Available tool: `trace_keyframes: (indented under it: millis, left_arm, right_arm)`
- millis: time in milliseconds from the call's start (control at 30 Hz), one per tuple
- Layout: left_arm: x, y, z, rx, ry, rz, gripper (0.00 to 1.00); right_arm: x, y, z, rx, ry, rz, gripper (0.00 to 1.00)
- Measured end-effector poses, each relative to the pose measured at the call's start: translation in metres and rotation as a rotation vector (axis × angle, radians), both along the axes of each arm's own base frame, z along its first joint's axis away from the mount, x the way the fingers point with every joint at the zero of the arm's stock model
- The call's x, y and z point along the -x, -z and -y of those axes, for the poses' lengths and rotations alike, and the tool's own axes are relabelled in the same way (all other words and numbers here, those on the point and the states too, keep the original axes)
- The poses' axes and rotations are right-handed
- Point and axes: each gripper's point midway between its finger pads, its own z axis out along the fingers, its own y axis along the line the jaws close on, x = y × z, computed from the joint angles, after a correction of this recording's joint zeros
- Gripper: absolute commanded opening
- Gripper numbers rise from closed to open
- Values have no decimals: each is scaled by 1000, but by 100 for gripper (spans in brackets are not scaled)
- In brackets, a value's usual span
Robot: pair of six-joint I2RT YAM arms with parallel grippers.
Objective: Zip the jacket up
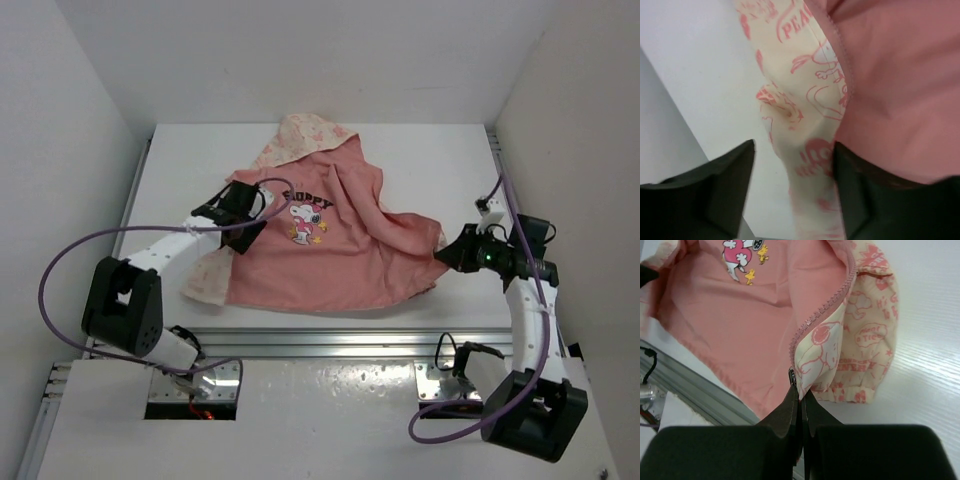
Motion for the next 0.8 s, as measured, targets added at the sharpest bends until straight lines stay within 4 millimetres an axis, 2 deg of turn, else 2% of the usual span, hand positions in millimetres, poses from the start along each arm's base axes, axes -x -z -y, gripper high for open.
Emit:
trace_keyframes:
  millis: [67, 133, 167, 267, 333, 400, 467, 567, 667, 800]
  left_arm:
    - [2, 14, -12, 20, -53, -59, 83]
    - [2, 20, -27, 40, -106, -97, 86]
    - [3, 21, -36, 54, -128, -109, 93]
    - [9, 9, -56, 113, -152, -121, 96]
    - [16, -9, -66, 150, -152, -110, 94]
    - [24, -30, -65, 196, -123, -105, 90]
    - [32, -48, -61, 243, -92, -98, 90]
    - [55, -58, -50, 308, -40, -124, 86]
    - [81, -48, -38, 361, 2, -217, 85]
    - [113, -19, -27, 412, 54, -402, 85]
  right_arm:
    - [1, 0, -7, -6, -26, -4, 0]
    - [2, 1, -14, -12, -52, -9, 0]
    - [3, 1, -18, -15, -69, -15, 0]
    - [3, 1, -27, -21, -102, -24, 0]
    - [2, 0, -32, -22, -123, -21, 0]
    - [0, -2, -37, -22, -142, -12, 0]
    - [0, -2, -43, -23, -160, -7, 0]
    - [-1, -2, -51, -19, -186, -1, 0]
    - [-2, -2, -58, -13, -209, 4, 0]
    - [-4, 2, -62, -11, -225, -2, 0]
